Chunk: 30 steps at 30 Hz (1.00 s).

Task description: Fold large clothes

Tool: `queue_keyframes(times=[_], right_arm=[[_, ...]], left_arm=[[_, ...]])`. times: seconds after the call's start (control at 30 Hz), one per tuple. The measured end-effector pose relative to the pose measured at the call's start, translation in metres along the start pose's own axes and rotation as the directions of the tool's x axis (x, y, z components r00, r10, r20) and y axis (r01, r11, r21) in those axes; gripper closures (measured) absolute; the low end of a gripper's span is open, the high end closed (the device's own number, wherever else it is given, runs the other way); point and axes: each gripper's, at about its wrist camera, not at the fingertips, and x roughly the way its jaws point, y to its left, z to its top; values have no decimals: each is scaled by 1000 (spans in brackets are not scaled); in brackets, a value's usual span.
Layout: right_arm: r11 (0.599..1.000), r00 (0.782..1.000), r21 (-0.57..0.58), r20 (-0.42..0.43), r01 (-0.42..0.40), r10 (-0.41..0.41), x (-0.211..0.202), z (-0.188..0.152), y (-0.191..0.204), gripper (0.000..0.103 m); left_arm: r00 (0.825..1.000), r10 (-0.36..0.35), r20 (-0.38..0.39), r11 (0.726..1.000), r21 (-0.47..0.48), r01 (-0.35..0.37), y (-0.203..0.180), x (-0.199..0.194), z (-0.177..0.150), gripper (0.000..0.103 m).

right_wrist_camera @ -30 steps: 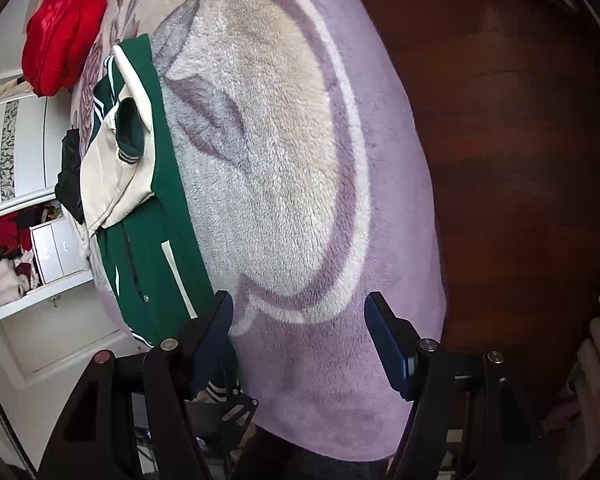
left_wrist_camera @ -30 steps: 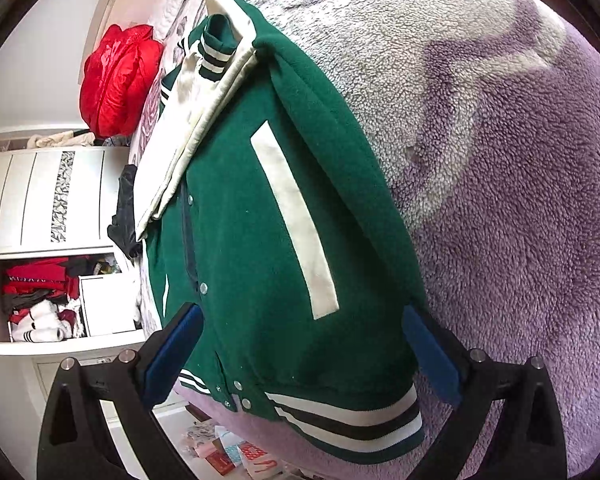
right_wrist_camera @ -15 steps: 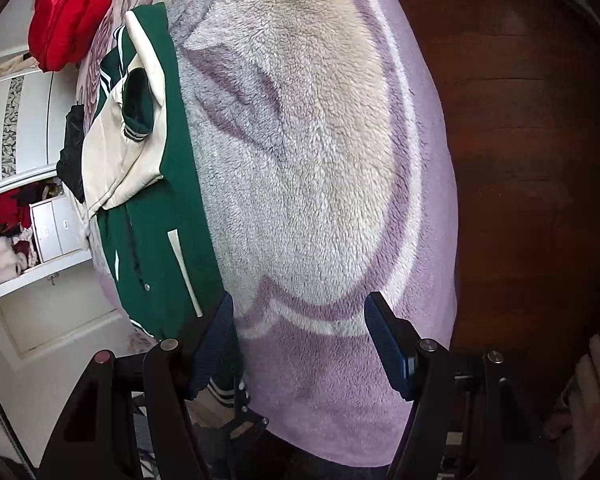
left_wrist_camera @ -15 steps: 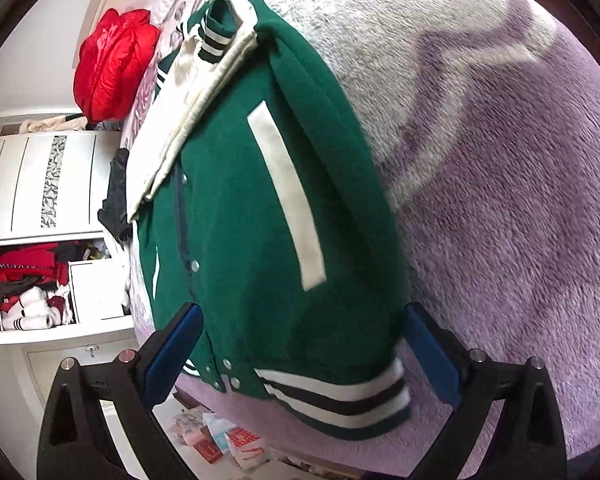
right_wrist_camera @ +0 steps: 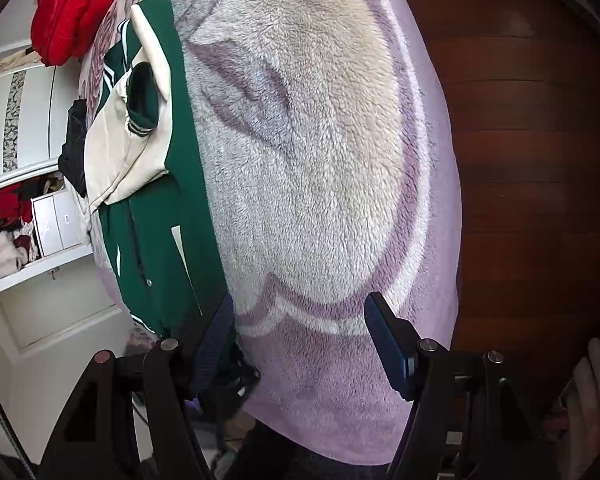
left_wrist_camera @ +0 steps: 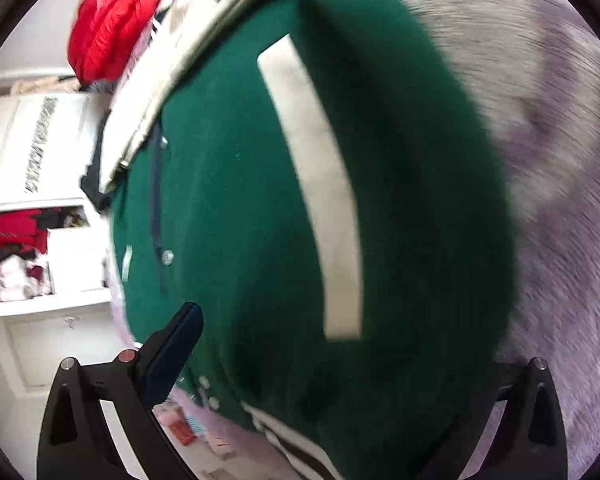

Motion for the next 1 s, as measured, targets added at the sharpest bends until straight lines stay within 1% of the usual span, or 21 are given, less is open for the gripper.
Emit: queue_keyframes(times=[0.03,0.07,0.1,0.13,0.17,0.2,0.23,0.3,0.4,0.5,0.6,0.67,0.73,0.8,0.93,1.0], right_arm=[[1000,1000,-1,1,-3,3,2,2,2,33],[1000,1000,-5,2,-3,3,2,3,3,33],[1000,1000,-10,3,-5,5,3,4,5,33],[1000,1000,-18,3,-11,11,5,6,9,33],[1000,1000,-25,4,-16,16,7,8,13,33],[999,1000,-30,5,-17,18,10,10,16,33],[999,1000,-38,4,-24,25,13,14,21,33],[999,1000,-43,0,-30,30,20,19,29,33],[997,999,-56,0,-48,48,29,28,42,33],[993,995,-57,-9,-102,101,40,43,62,33],[985,985,-39,-22,-171,170,53,62,81,33],[979,980,-48,-7,-200,199,65,80,99,32],[976,977,-44,9,-214,214,78,102,114,28],[966,967,-20,13,-256,256,92,124,124,25],[951,953,59,22,-303,302,119,162,127,25],[933,939,105,12,-344,345,136,176,125,25]], left_arm=[[1000,-27,8,1000,4,27,3,2,2,0],[999,-39,25,999,16,38,6,2,2,0],[998,-49,34,999,21,48,8,0,1,5],[995,-81,49,996,24,80,12,-3,0,28],[992,-110,60,994,20,109,16,-6,-2,45],[992,-111,64,994,19,110,19,-9,-2,78],[991,-116,72,993,17,115,23,-13,-3,85],[988,-133,74,991,1,133,35,-17,-1,85],[989,-118,87,992,-41,122,59,-21,1,85],[990,-99,100,990,-91,109,87,-22,3,85],[993,-63,102,986,-147,77,115,-19,6,85],[994,-46,97,982,-178,62,128,-13,10,85],[995,-26,96,981,-188,44,135,-11,13,85],[995,-28,92,978,-203,46,143,-5,17,85],[996,-21,91,976,-213,40,152,4,22,84],[996,-21,89,977,-209,39,153,7,22,84]])
